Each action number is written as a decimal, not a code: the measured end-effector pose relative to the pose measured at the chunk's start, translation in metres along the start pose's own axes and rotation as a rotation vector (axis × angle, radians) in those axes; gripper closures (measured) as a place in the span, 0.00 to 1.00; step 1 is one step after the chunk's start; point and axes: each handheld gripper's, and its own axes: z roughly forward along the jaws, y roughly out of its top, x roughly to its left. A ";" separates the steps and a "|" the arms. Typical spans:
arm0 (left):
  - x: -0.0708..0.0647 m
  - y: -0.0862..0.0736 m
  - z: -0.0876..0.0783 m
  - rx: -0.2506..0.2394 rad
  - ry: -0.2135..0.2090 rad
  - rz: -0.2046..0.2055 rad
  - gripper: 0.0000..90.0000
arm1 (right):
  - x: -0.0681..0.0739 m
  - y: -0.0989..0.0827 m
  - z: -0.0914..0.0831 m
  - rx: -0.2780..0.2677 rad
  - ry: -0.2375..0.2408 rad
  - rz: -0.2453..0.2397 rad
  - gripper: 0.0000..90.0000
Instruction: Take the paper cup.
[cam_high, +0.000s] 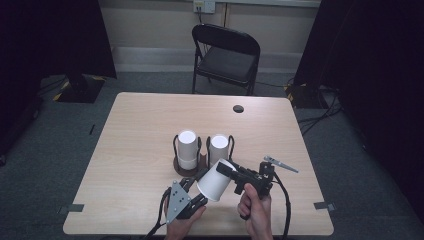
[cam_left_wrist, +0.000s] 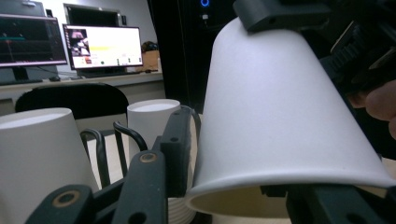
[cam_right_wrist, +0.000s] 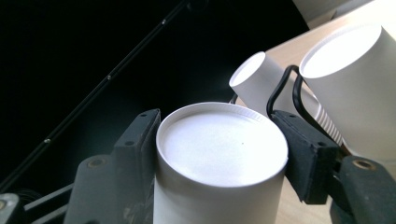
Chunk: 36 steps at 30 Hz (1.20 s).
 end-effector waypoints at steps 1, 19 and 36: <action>-0.001 0.000 0.000 0.001 0.010 0.007 0.73 | -0.003 0.001 0.001 0.017 0.006 0.027 0.38; 0.004 0.001 0.000 0.056 -0.042 -0.014 0.97 | -0.008 -0.001 0.000 0.020 -0.076 -0.043 0.32; 0.029 -0.002 -0.002 0.210 -0.077 -0.059 0.97 | -0.003 -0.001 -0.010 -0.008 -0.124 -0.250 0.28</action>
